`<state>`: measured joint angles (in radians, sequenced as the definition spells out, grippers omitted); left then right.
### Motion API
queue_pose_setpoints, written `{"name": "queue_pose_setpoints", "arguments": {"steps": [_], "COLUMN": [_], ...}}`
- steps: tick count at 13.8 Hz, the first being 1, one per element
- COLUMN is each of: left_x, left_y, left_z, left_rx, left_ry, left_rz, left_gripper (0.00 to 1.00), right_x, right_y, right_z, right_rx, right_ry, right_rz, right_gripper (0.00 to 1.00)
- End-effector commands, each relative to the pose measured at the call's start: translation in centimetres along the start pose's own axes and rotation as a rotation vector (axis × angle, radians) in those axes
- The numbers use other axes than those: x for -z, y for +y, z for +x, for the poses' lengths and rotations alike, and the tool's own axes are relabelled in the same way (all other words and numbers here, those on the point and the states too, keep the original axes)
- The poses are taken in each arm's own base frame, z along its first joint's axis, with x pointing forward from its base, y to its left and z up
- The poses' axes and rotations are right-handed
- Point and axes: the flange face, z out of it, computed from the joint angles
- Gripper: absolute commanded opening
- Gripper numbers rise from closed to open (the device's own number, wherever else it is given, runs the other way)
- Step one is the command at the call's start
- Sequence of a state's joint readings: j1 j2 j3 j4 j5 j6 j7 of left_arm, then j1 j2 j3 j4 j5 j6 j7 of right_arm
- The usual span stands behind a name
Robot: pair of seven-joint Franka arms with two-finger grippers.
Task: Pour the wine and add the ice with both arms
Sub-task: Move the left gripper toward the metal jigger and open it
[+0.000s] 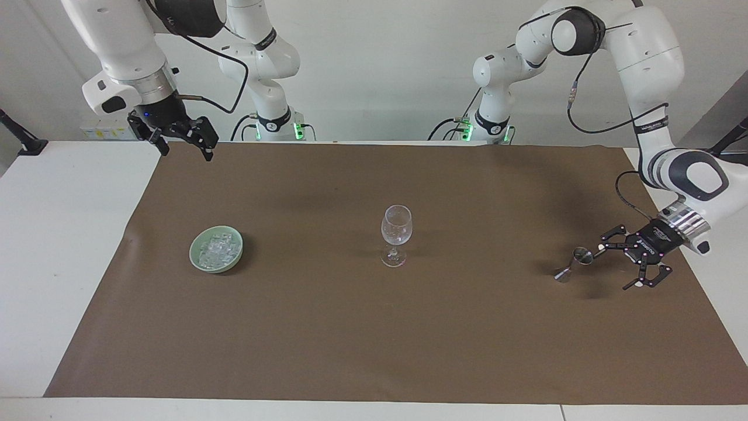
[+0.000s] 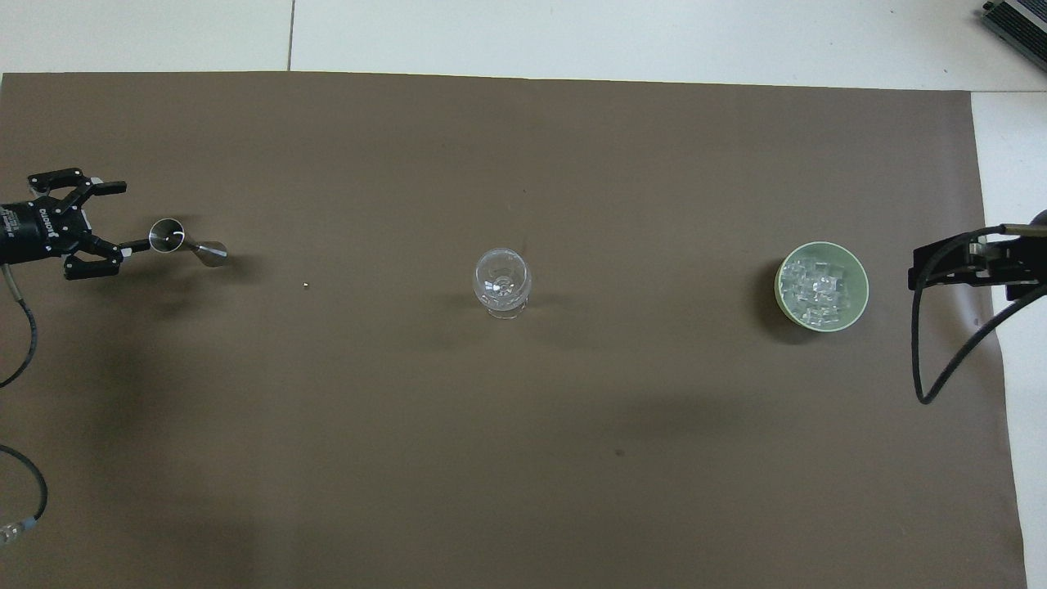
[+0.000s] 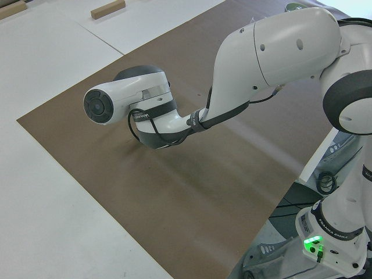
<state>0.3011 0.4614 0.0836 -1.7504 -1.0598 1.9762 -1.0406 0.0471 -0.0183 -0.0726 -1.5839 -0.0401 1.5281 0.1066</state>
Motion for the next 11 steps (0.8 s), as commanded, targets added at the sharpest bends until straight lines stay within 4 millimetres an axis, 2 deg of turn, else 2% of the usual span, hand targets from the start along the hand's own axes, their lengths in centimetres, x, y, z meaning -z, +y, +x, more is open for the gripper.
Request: {"name": "queue_pose_setpoints", "arguments": {"steps": [1, 2, 6, 9, 11], "left_x": [0.6, 0.5, -1.1, -1.7, -2.2], "left_y": [-2.0, -2.6, -7.2, -8.9, -9.3], "left_z": [0.3, 0.7, 3.8, 5.0, 5.0], "left_rx": [0.041, 0.048, 0.077, 0.127, 0.146], "left_ry": [-0.014, -0.029, -0.116, -0.152, -0.165], "left_rz": [-0.028, -0.042, -0.140, -0.190, -0.242], "left_gripper": [1.00, 1.00, 1.00, 1.00, 1.00], "right_x": [0.1, 0.1, 0.1, 0.1, 0.1], "right_y": [0.1, 0.1, 0.1, 0.1, 0.1], "right_z": [-0.7, -0.7, -0.7, -0.7, -0.7], "right_rx": [0.024, 0.024, 0.024, 0.024, 0.024], "right_ry": [-0.003, -0.003, -0.003, -0.003, -0.004], "right_rz": [0.026, 0.026, 0.026, 0.026, 0.026], "right_gripper": [1.00, 1.00, 1.00, 1.00, 1.00]}}
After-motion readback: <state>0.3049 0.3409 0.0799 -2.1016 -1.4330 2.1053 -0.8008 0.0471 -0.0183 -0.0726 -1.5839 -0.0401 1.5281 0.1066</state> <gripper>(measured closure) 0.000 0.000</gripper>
